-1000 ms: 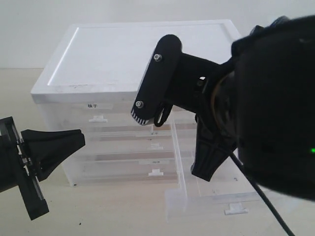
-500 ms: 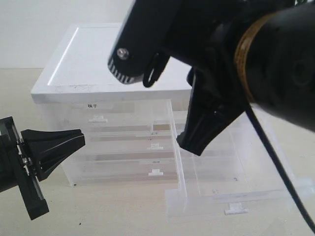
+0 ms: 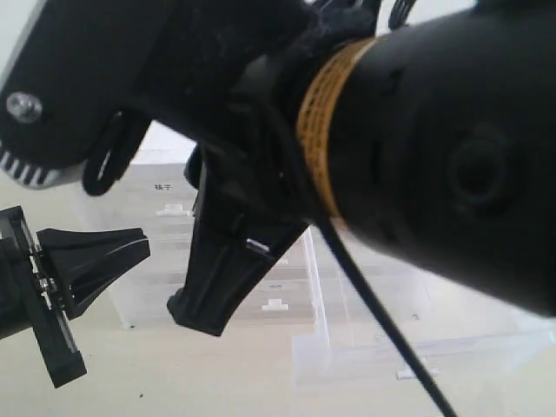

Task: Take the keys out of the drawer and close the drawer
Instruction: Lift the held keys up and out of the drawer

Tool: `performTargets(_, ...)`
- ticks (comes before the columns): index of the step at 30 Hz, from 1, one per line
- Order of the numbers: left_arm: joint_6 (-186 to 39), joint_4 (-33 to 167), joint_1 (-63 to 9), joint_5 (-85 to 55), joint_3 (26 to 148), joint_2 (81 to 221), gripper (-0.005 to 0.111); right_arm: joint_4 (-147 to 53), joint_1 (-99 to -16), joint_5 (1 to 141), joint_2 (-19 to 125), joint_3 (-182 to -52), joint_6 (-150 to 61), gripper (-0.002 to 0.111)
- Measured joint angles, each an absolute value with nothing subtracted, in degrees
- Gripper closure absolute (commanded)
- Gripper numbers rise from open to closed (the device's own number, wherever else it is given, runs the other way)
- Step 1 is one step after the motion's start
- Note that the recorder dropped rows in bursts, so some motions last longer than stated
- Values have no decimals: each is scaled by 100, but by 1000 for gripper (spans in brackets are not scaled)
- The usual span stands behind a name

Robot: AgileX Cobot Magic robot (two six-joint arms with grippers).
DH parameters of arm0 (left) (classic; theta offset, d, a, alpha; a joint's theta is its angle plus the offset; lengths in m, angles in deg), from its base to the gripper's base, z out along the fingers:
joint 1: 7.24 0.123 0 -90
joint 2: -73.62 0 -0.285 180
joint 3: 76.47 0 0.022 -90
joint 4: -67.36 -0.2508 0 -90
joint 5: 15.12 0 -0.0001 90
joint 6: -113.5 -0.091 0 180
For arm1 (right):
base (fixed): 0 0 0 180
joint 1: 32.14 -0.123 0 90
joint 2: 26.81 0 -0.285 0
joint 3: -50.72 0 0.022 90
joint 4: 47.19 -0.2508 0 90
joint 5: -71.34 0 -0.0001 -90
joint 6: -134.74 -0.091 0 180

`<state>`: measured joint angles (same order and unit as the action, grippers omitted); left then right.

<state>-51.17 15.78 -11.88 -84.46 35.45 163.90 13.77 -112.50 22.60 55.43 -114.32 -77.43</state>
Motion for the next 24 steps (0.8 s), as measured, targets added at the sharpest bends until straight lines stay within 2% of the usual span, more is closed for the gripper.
performTargets(6, -5057, 1578, -1188, -8446, 3545, 16390, 102, 900, -10395, 2396, 6053, -11432, -7729, 109)
performTargets(10, -5057, 1570, -1188, -8446, 3545, 16390, 102, 321, -9883, 3034, 6235, -11432, -7525, 109)
performTargets(15, -5047, 1570, -1188, -8446, 3545, 16390, 102, -47, -9823, 3486, 6302, -11432, -7257, 109)
performTargets(24, -5010, 1570, -1188, -8446, 3545, 16390, 102, -117, -9791, 2898, 6473, -11432, -7209, 109)
